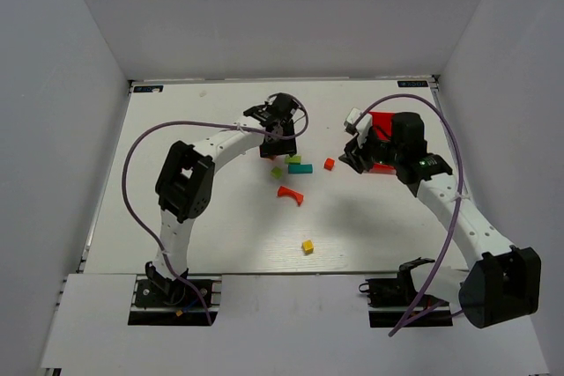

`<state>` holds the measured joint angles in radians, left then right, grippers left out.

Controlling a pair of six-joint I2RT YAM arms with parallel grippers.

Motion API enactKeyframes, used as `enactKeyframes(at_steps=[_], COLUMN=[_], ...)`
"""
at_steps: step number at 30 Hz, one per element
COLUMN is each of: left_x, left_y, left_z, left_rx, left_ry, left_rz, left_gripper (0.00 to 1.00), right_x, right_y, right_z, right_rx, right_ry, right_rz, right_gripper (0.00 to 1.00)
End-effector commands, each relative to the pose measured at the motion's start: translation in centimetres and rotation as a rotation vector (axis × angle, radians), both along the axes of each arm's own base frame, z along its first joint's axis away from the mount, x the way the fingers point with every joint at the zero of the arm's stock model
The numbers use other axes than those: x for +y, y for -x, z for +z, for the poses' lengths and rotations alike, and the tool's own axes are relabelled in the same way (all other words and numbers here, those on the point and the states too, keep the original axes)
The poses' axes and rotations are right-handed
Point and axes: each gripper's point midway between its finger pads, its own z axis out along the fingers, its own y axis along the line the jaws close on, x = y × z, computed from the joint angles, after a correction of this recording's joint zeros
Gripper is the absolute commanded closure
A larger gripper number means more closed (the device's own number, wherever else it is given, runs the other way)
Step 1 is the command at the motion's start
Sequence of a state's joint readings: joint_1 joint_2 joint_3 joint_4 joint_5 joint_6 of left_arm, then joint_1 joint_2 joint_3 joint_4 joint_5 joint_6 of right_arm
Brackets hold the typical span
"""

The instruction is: Build the wood block tower

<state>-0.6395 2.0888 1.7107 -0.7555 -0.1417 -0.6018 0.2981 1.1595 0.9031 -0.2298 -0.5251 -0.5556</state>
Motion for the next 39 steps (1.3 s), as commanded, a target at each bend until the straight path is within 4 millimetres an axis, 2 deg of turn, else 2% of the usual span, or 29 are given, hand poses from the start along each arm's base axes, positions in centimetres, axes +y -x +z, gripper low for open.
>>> enactKeyframes(at_steps=[1, 4, 7, 14, 20, 21, 32, 36, 39], left_x=[0.0, 0.4, 1.0, 0.3, 1.0, 1.4, 2.1, 2.7, 3.6], left_y=[-1.7, -1.9, -1.9, -2.6, -3.8, -3.7, -4.1, -4.4, -4.8], left_z=[5.1, 5.3, 4.1, 2.5, 2.6, 2.0, 0.3, -0.2, -1.2], left_rx=[-0.1, -0.11, -0.108, -0.099, -0.131, -0.123, -0.1, -0.101, -0.087], left_ry=[0.083, 0.097, 0.097, 0.128, 0.117, 0.097, 0.044, 0.031, 0.013], left_rz=[0.184, 0.259, 0.344, 0.396, 0.464, 0.477, 0.503, 0.516, 0.535], left_gripper=[0.33, 0.33, 0.31, 0.31, 0.31, 0.31, 0.31, 0.32, 0.34], right_x=[0.2, 0.4, 0.5, 0.3, 0.3, 0.3, 0.3, 0.2, 0.2], right_y=[-0.4, 0.0, 0.4, 1.1, 1.6, 1.6, 2.3, 2.2, 2.3], right_z=[2.6, 2.4, 2.7, 3.5, 3.7, 3.8, 4.2, 4.2, 4.2], right_rx=[-0.072, -0.071, -0.078, -0.109, -0.108, -0.109, -0.119, -0.118, -0.119], right_ry=[-0.032, -0.034, -0.044, -0.056, -0.064, -0.066, -0.078, -0.078, -0.08], right_rz=[-0.006, 0.008, 0.021, 0.024, 0.034, 0.034, 0.044, 0.039, 0.042], right_gripper=[0.49, 0.49, 0.49, 0.48, 0.48, 0.48, 0.48, 0.48, 0.48])
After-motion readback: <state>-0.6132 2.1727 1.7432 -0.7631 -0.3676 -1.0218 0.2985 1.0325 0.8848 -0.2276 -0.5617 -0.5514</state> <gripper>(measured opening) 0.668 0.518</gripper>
